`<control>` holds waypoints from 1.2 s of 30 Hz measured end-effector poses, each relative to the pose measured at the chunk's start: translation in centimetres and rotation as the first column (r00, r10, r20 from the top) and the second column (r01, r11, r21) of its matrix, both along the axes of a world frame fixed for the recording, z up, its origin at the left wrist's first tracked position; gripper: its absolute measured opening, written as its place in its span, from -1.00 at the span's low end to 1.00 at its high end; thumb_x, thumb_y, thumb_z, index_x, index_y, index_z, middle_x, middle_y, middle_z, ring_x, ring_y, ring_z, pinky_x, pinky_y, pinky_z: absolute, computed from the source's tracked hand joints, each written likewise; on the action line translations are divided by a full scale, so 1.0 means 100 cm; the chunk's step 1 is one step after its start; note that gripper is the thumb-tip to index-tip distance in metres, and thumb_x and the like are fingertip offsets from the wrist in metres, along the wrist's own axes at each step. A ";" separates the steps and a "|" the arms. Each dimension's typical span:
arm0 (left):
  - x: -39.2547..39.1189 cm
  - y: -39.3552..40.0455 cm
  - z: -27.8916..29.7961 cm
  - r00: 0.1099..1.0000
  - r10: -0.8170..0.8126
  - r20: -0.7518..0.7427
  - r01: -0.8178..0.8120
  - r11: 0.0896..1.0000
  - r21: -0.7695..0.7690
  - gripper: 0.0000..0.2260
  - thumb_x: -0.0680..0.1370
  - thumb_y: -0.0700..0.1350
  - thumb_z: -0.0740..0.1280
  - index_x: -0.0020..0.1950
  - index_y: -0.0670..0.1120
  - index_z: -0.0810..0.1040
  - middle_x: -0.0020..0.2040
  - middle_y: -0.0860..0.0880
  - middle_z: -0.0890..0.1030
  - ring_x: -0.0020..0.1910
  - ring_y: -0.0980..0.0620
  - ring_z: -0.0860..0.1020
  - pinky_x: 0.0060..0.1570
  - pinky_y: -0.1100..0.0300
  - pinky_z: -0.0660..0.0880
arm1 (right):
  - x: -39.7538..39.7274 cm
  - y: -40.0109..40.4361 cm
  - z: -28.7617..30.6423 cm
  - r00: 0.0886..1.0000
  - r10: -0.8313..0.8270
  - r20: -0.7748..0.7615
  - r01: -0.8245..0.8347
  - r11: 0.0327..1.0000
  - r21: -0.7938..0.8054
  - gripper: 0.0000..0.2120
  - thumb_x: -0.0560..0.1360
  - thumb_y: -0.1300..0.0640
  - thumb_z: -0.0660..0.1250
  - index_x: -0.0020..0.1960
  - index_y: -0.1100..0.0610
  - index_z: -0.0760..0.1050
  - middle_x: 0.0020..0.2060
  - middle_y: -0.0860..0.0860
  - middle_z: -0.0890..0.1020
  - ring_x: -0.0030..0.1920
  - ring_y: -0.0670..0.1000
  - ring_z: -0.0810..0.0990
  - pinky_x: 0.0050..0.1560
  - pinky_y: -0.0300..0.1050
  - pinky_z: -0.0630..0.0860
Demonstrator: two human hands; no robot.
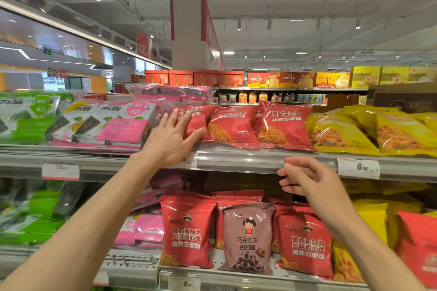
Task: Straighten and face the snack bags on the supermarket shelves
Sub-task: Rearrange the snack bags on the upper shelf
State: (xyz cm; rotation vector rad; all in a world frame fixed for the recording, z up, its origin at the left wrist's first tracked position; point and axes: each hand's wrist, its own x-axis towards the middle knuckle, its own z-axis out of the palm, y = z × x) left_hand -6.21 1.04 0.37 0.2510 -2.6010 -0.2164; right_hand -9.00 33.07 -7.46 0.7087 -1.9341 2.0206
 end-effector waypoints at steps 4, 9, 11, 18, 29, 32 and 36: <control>-0.003 0.000 0.006 0.998 0.020 0.053 -0.018 0.999 -0.032 -0.26 0.61 0.41 -0.04 0.69 0.10 -0.13 0.69 -0.10 -0.16 0.66 -0.09 -0.20 0.63 -0.11 -0.14 | 0.002 0.007 -0.009 1.000 -0.009 0.016 0.009 0.999 0.033 -0.89 0.59 0.11 0.40 0.10 0.03 0.63 -0.09 0.00 0.77 -0.11 0.01 0.76 -0.10 -0.15 0.68; -0.003 -0.001 0.000 0.999 0.006 0.046 -0.007 1.000 0.015 -0.30 0.64 0.36 0.00 0.68 0.10 -0.14 0.69 -0.06 -0.16 0.67 -0.04 -0.19 0.63 -0.13 -0.12 | 0.006 0.015 -0.020 0.999 -0.024 0.038 0.022 0.999 0.040 -0.89 0.58 0.11 0.41 0.10 0.00 0.64 -0.09 -0.01 0.77 -0.10 0.00 0.76 -0.14 -0.21 0.67; -0.006 0.002 -0.003 0.999 0.028 0.027 -0.029 1.000 0.011 -0.31 0.65 0.36 -0.04 0.69 0.09 -0.13 0.70 -0.06 -0.14 0.67 -0.04 -0.17 0.63 -0.14 -0.09 | 0.008 0.017 -0.025 0.998 -0.029 0.051 0.026 0.999 0.044 -0.89 0.58 0.10 0.42 0.10 0.00 0.64 -0.09 -0.01 0.76 -0.09 0.01 0.75 -0.13 -0.20 0.67; 0.005 0.012 -0.026 0.938 -0.040 -0.346 0.061 0.997 0.050 -0.43 0.69 0.21 0.12 0.64 -0.03 0.25 0.65 -0.13 0.21 0.65 -0.11 0.09 0.62 -0.13 0.01 | 0.011 0.026 -0.039 0.996 -0.052 0.073 0.049 0.998 0.041 -0.87 0.58 0.11 0.41 0.13 0.01 0.62 -0.09 -0.02 0.77 -0.07 0.00 0.76 -0.05 -0.11 0.68; 0.081 0.041 -0.106 0.750 -0.051 -0.660 0.411 0.818 0.404 -0.77 0.63 -0.08 0.40 0.28 0.07 0.54 0.17 0.13 0.61 0.16 0.21 0.58 0.11 0.42 0.46 | 0.022 0.045 -0.080 0.988 -0.090 0.123 0.091 0.996 0.001 -0.86 0.55 0.08 0.43 0.11 -0.01 0.64 -0.09 0.03 0.77 -0.11 0.00 0.77 -0.15 -0.27 0.65; 0.097 0.049 -0.146 0.822 -0.005 -0.570 0.423 0.676 0.604 -0.79 0.62 -0.04 0.40 0.24 0.13 0.55 0.05 0.19 0.65 0.07 0.25 0.61 0.02 0.42 0.50 | 0.030 0.046 -0.093 0.982 -0.132 0.138 0.132 0.991 0.016 -0.88 0.56 0.12 0.44 0.09 0.01 0.63 -0.10 0.04 0.77 -0.10 -0.01 0.76 -0.12 -0.21 0.68; 0.115 0.058 -0.206 0.897 0.014 -0.443 0.378 0.498 0.781 -0.81 0.61 -0.01 0.41 0.22 0.12 0.59 0.05 0.16 0.68 0.08 0.16 0.64 0.17 0.01 0.58 | 0.046 0.048 -0.116 0.969 -0.164 0.185 0.163 0.986 0.021 -0.89 0.57 0.17 0.43 0.09 0.05 0.63 -0.10 0.01 0.76 -0.10 -0.01 0.75 -0.16 -0.27 0.65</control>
